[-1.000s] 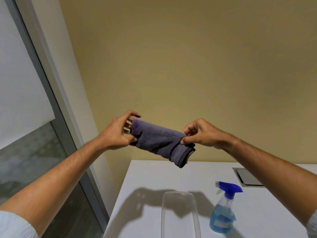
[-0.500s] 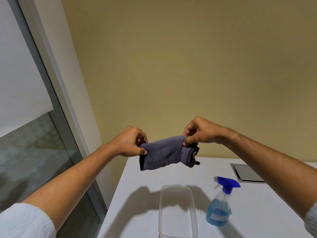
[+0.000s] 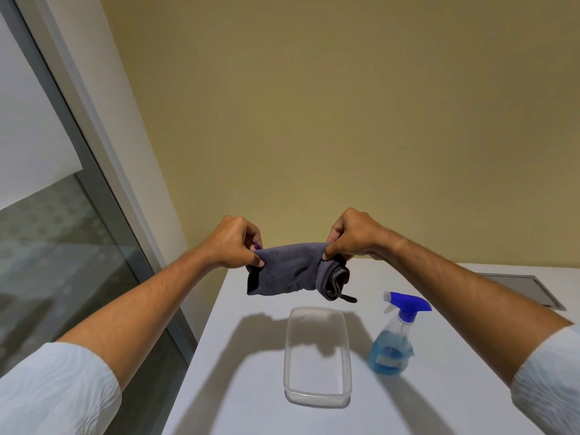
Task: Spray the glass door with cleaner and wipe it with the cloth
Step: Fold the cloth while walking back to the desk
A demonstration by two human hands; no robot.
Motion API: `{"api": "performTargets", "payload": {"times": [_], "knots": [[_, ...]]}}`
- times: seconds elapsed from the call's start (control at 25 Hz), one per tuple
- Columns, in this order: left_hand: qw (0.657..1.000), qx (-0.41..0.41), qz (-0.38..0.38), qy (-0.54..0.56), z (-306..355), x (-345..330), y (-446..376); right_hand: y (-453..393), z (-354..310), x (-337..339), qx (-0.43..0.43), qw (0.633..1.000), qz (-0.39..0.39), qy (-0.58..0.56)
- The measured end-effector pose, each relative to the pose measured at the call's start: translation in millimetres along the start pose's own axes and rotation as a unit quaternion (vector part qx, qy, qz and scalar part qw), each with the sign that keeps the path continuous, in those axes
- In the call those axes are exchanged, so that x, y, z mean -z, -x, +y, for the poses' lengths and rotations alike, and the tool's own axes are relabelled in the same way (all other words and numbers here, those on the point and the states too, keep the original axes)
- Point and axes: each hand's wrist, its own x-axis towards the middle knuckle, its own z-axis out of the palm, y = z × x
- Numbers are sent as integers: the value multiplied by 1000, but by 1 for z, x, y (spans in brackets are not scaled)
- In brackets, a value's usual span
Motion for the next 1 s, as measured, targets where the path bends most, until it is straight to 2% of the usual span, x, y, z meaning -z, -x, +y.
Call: {"api": "performTargets", "payload": {"times": [0.16,0.4,0.64,1.0], "knots": [[999,46,-2,5,-6,-28,2,-2,21,-33,-44,998,17,-32],[988,134,18,75,-17,-87,5,-1,58,-88,-129,985,76,-87],[956,223,22,192,-16,-157,4,-3,103,-129,-213,955,124,-164],[919,294,15,262,-16,-218,-16,-17,154,-161,-290,928,154,-175]]}}
